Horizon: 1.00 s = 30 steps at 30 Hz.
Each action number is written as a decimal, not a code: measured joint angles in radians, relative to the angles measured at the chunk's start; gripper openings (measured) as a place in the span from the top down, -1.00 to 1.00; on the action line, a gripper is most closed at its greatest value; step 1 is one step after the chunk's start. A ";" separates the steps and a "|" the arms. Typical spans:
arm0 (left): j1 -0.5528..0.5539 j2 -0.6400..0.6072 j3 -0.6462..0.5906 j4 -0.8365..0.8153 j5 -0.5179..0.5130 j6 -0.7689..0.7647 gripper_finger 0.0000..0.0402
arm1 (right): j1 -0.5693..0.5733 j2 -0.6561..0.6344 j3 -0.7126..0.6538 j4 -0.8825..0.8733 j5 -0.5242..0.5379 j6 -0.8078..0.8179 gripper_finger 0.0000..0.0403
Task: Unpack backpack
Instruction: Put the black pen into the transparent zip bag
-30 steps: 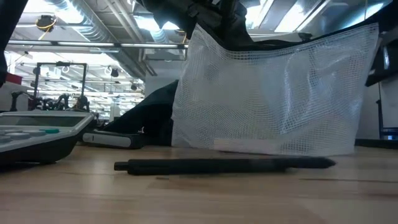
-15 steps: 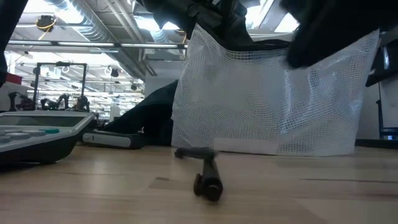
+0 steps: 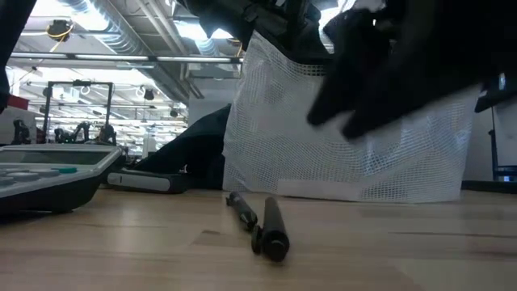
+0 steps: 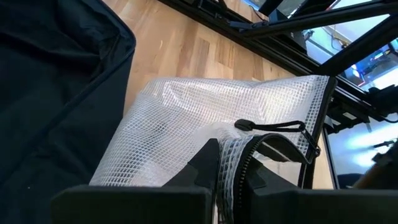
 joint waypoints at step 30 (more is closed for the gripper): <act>-0.005 0.000 0.000 -0.004 0.025 0.031 1.00 | -0.181 0.187 0.241 -0.157 -0.385 -0.771 0.22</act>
